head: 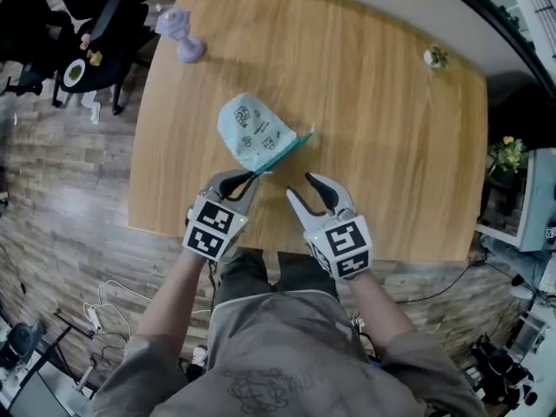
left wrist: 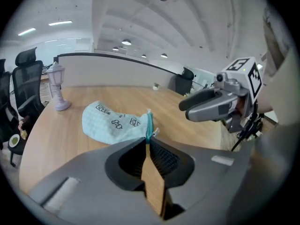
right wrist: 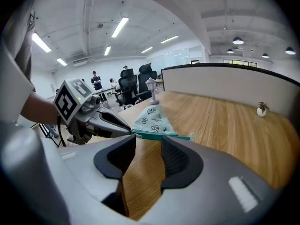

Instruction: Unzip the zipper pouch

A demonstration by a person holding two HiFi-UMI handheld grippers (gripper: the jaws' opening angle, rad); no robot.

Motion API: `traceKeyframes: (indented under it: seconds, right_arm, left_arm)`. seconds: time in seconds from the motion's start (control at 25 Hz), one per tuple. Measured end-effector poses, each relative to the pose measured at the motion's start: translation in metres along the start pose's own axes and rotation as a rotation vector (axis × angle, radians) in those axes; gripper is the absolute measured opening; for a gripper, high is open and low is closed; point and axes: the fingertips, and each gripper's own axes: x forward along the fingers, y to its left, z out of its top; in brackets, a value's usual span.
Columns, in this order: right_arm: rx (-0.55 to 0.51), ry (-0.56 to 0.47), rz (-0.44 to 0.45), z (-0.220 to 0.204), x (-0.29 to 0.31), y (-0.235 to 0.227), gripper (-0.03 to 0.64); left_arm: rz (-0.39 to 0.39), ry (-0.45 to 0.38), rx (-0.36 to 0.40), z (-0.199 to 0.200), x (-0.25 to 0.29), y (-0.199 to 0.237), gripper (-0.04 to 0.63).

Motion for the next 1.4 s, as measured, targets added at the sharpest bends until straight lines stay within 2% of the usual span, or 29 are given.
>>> traceKeyframes:
  seconds: [0.32, 0.6, 0.84, 1.12, 1.4]
  right_arm:
    - [-0.013, -0.102, 0.024, 0.057, -0.035, 0.003, 0.178]
    - [-0.049, -0.203, 0.06, 0.116, -0.068, 0.017, 0.173]
    - [-0.084, -0.322, 0.124, 0.169, -0.101, 0.038, 0.173]
    - [-0.156, -0.419, 0.207, 0.214, -0.14, 0.068, 0.173]
    - [-0.281, -0.411, 0.323, 0.223, -0.146, 0.103, 0.172]
  left_arm:
    - [-0.009, -0.095, -0.097, 0.048, -0.058, 0.0, 0.0]
    - [0.032, -0.194, -0.087, 0.094, -0.117, -0.004, -0.001]
    - [0.069, -0.356, -0.095, 0.137, -0.182, -0.005, 0.0]
    - [0.118, -0.488, -0.05, 0.173, -0.249, -0.012, 0.0]
    - [0.139, -0.512, 0.01, 0.179, -0.279, -0.024, 0.0]
